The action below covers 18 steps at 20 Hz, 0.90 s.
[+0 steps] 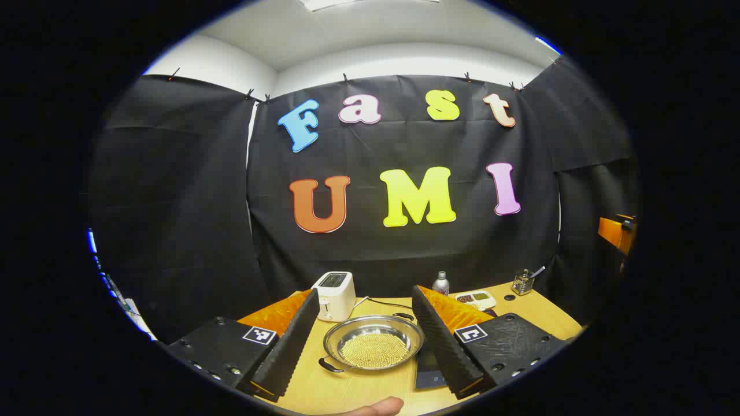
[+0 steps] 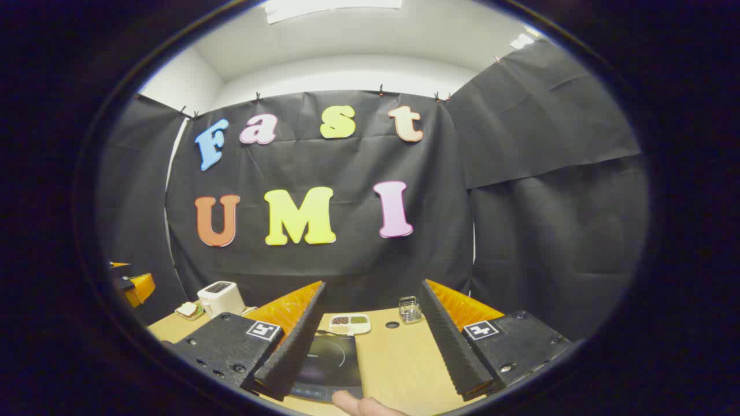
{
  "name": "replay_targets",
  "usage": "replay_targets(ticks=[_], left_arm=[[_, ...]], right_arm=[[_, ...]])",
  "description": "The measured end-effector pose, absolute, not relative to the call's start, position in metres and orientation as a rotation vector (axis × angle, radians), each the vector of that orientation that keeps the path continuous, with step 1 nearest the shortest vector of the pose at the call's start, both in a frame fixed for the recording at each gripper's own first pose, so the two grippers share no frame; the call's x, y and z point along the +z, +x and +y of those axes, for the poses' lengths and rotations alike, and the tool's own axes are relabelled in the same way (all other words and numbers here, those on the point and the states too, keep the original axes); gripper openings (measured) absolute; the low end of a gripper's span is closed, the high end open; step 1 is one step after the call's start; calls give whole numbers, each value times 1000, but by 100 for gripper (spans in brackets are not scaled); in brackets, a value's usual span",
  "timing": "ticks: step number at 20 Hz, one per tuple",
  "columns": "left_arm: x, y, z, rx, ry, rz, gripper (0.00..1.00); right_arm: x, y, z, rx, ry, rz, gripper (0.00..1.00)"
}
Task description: First push the handle of the pot to place it horizontally, then grasp the pot with both hands and set it on the induction cooktop.
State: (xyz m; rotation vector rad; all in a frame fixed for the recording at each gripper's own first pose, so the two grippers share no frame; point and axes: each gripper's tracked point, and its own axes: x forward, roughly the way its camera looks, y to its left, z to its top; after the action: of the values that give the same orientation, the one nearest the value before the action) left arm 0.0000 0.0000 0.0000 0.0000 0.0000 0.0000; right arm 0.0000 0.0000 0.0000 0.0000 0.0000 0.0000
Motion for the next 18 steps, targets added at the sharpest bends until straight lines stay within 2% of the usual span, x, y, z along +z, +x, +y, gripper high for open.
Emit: replay_targets(ticks=[6,9,18], left_arm=[[32,-23,10,-26,-42,-69,95],[42,-27,14,-21,-51,-93,95],[32,-17,17,-40,-71,-92,95]], right_arm=[[22,-23,24,22,5,-20,100],[26,-27,26,28,-2,-27,98],[25,-30,26,36,-16,-45,98]])
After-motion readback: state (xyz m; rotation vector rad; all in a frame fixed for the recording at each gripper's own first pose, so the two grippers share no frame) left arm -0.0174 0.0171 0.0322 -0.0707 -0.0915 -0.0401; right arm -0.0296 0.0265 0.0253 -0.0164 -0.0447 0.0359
